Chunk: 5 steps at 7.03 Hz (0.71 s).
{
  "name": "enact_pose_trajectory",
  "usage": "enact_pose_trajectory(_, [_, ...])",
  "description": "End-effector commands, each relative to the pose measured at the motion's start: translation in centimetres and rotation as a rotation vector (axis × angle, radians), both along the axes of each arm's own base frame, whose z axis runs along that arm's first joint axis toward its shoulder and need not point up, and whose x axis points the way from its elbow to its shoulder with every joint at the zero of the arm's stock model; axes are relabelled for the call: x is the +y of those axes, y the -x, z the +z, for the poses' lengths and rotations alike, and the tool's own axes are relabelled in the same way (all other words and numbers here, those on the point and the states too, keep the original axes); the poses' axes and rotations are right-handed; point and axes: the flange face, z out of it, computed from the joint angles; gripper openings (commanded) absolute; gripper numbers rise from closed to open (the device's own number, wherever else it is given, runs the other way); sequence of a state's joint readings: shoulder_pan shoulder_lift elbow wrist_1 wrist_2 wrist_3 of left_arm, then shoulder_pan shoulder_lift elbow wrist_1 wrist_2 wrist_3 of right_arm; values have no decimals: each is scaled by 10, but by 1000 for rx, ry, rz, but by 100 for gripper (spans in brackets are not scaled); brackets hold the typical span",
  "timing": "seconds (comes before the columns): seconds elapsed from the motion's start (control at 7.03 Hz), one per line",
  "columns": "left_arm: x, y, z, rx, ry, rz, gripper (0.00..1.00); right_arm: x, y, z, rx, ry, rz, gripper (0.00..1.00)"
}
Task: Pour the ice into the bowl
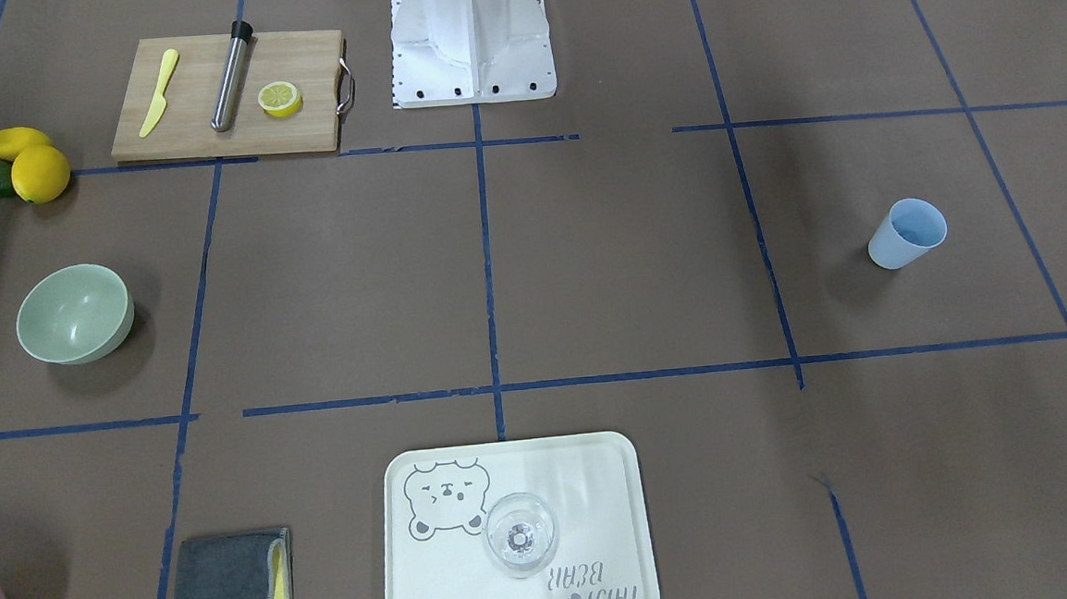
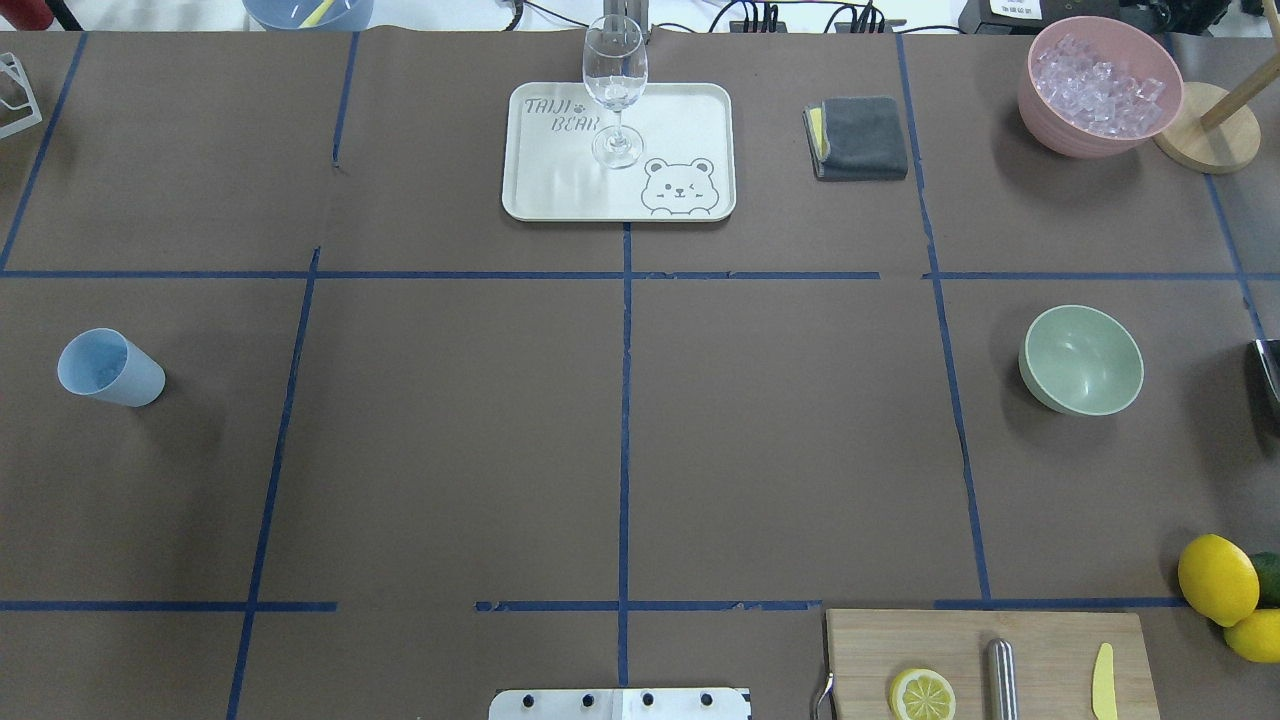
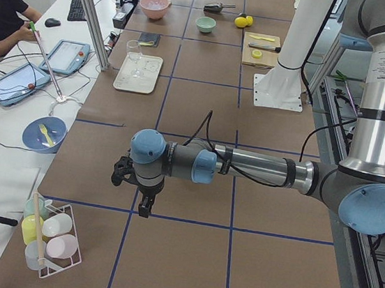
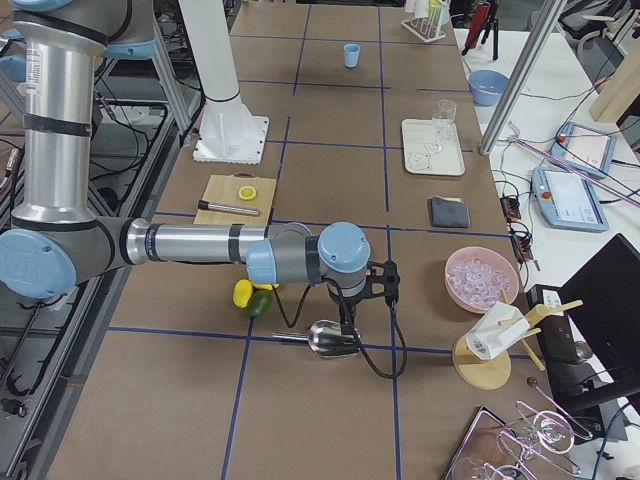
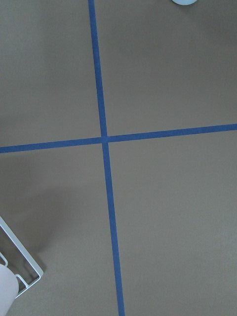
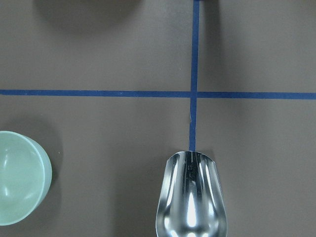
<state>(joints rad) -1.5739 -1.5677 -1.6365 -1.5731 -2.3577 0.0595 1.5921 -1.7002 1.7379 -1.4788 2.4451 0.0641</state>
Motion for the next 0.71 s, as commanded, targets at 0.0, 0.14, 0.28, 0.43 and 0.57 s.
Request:
enact_pose_trajectory(0.0, [0,0,-2,0,-3,-1,100,0,0,0,4,0,1,100])
enact_pose_trajectory(0.14, [-2,0,-3,2,-6,-1,100,-1,-1,-2,14,-5,2,100])
enact_pose_trajectory(0.28, [-8,0,-11,1,-58,-1,100,-1,-1,-2,21,-8,3,100])
enact_pose_trajectory(0.43, [-12,0,-20,2,-117,-4,100,-10,-1,-15,20,-35,2,100])
enact_pose_trajectory(0.57, [-14,0,-40,2,-190,-5,100,-21,1,-24,1,-41,4,100])
